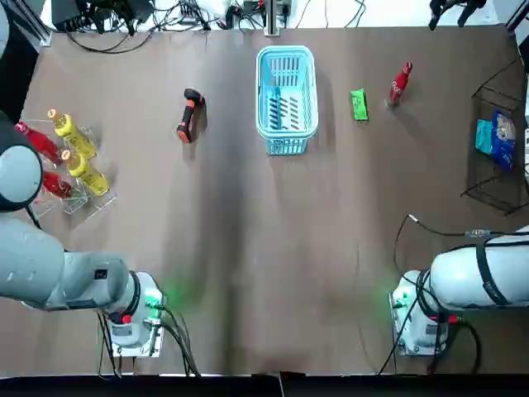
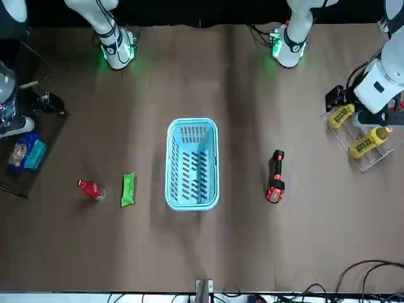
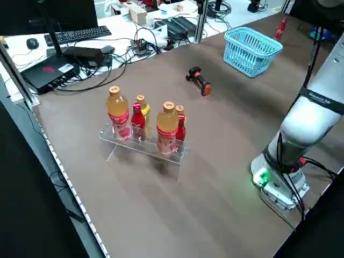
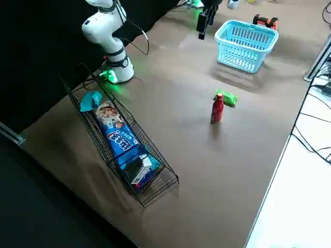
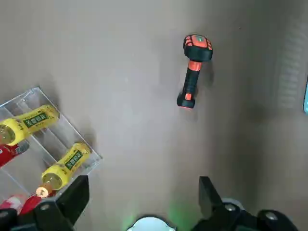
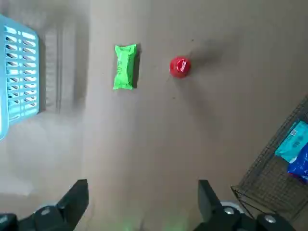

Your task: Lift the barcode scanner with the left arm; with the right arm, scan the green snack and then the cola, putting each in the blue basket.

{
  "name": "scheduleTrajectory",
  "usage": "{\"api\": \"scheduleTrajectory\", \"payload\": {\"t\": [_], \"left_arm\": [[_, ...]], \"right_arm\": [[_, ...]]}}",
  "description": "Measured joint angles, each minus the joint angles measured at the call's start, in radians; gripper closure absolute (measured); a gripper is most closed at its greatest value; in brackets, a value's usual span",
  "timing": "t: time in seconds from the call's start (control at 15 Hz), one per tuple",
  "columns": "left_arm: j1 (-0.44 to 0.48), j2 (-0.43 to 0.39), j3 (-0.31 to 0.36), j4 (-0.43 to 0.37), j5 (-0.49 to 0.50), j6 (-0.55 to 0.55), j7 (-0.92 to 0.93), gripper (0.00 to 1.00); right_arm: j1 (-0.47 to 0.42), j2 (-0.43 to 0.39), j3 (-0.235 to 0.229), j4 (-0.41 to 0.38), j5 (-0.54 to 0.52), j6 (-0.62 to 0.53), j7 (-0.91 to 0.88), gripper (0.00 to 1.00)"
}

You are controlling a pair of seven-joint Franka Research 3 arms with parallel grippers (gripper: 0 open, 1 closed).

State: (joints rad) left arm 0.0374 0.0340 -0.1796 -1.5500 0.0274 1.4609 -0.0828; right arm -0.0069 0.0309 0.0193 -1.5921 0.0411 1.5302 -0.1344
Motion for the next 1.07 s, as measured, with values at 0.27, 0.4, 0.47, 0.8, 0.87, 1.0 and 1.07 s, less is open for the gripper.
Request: {"api": "scheduleTrajectory", "payload": {"t": [0.27,0.4,0.47,0.8,0.87,1.0,1.07], "left_arm": [[0.0,0.0,0.0,0.0,0.0,0.003,0.005,0.0],[0.0,0.008,0.0,-0.001,0.0,0.004,0.005,0.0],[0.0,0.019,0.0,-0.001,0.0,0.004,0.005,0.0],[0.017,0.146,0.002,-0.018,0.005,0.049,0.011,0.0],[0.017,0.183,0.002,-0.025,0.006,0.087,0.011,0.0],[0.016,0.277,0.001,-0.052,0.006,0.227,0.011,0.0],[0.015,0.294,0.001,-0.073,0.006,0.283,0.011,0.0]], "right_arm": [[-0.003,0.0,-0.001,0.0,0.0,0.012,0.0,0.0],[-0.003,0.0,-0.001,0.0,0.0,0.04,0.0,0.0],[-0.003,0.0,0.0,0.0,0.0,0.06,-0.002,0.0],[0.026,0.019,0.013,-0.013,0.0,0.138,-0.009,0.0],[0.037,0.034,0.014,-0.023,0.002,0.138,-0.009,0.0],[0.075,0.122,0.015,-0.043,0.002,0.143,-0.01,0.0],[0.081,0.157,0.015,-0.044,0.002,0.15,-0.01,0.0]]}}
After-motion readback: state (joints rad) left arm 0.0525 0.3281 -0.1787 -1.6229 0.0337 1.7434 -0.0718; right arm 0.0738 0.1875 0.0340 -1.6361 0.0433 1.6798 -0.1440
